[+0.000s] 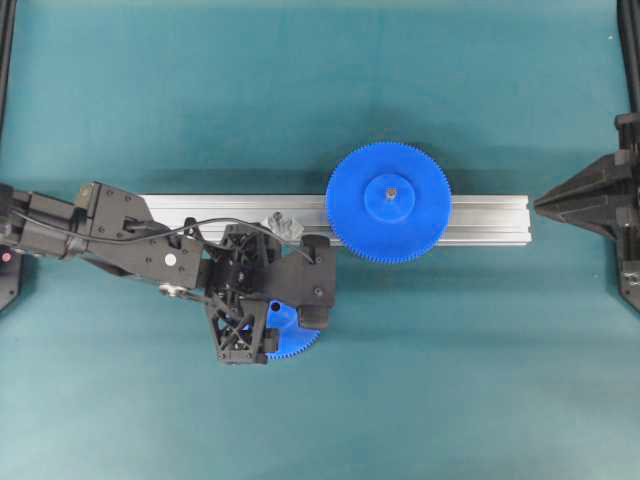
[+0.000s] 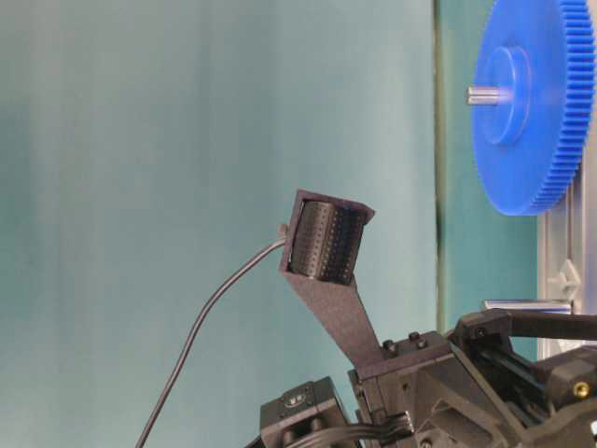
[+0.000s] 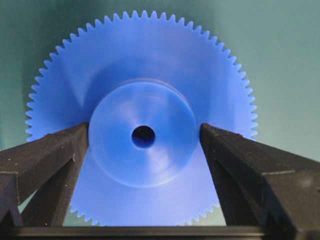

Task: Insert the small gear onto the shaft.
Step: 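Lift the small blue gear and carry it toward the left shaft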

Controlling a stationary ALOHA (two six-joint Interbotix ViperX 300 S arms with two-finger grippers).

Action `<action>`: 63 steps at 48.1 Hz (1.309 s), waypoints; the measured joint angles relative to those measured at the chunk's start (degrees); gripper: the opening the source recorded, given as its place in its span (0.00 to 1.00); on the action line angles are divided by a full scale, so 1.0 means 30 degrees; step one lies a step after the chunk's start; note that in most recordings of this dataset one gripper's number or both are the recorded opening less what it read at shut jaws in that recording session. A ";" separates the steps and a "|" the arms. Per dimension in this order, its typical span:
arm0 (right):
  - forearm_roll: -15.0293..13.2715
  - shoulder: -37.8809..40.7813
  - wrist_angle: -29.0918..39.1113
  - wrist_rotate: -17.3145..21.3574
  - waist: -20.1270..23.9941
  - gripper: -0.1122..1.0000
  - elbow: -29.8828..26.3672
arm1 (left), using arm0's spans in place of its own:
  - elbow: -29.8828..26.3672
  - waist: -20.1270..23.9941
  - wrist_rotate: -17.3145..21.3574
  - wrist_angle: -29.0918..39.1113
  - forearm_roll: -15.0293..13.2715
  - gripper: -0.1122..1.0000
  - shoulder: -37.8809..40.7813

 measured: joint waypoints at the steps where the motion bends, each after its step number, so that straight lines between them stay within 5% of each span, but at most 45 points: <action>1: 0.0000 0.0000 -0.0029 0.0000 0.0000 0.29 -0.0029 | 0.0000 0.0000 0.0000 0.0000 0.0029 0.93 0.0000; 28: 0.0000 -0.0029 -0.0029 0.0000 0.0000 0.29 -0.0029 | -0.0088 -0.0029 0.0000 0.0439 0.0029 0.91 0.0088; 43: 0.0000 -0.0029 -0.0059 -0.0029 0.0000 0.29 -0.0029 | -0.0176 -0.0146 0.0000 0.0937 0.0029 0.75 0.0117; 63: 0.0000 -0.0469 -0.0059 0.0000 0.0000 0.29 -0.0029 | -0.0498 -0.0117 0.0205 0.1582 0.0029 0.75 0.0117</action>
